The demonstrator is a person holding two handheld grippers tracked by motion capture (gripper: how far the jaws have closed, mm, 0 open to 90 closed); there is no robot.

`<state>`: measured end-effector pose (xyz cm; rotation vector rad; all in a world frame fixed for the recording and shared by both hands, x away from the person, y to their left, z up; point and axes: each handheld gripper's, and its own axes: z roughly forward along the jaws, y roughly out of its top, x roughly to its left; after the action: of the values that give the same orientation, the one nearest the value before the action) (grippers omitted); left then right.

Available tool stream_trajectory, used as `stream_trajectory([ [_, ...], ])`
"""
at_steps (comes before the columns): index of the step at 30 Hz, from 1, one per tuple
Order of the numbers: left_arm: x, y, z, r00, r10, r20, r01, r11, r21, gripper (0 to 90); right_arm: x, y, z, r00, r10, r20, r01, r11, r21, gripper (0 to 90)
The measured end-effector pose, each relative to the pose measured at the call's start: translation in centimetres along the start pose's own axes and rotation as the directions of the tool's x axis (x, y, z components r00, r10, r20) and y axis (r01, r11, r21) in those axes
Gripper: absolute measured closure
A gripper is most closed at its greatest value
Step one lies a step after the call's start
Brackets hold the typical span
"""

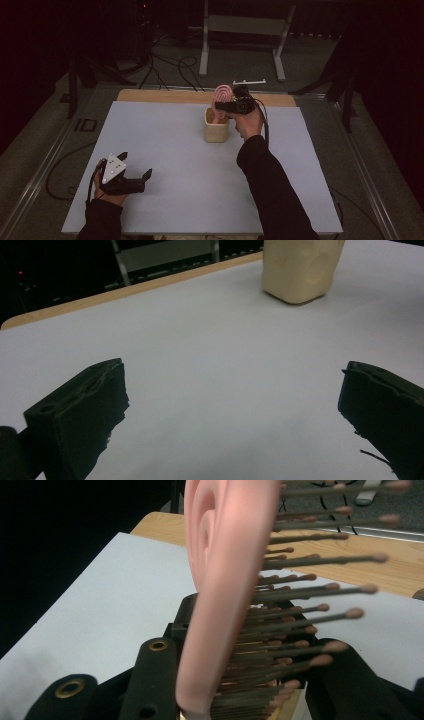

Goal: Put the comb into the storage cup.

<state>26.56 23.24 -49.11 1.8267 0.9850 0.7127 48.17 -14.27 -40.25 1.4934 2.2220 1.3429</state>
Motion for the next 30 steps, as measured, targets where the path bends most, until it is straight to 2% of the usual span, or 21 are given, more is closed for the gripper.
stream_trajectory([
  [25, 0.0, -0.1, -0.1, 1.0, 0.001, -0.001, -0.001, 1.0, 0.002, 0.1, -1.0, 0.0, 0.3, 0.9985, 0.055, -0.002, -0.055, 0.998, -0.021, 61.9],
  [30, 0.0, -0.1, 0.0, 1.0, 0.0, -0.001, 0.0, 1.0, 0.003, 0.1, -1.1, 0.0, 0.3, 0.9985, 0.054, 0.001, -0.054, 0.998, -0.022, 61.9],
])
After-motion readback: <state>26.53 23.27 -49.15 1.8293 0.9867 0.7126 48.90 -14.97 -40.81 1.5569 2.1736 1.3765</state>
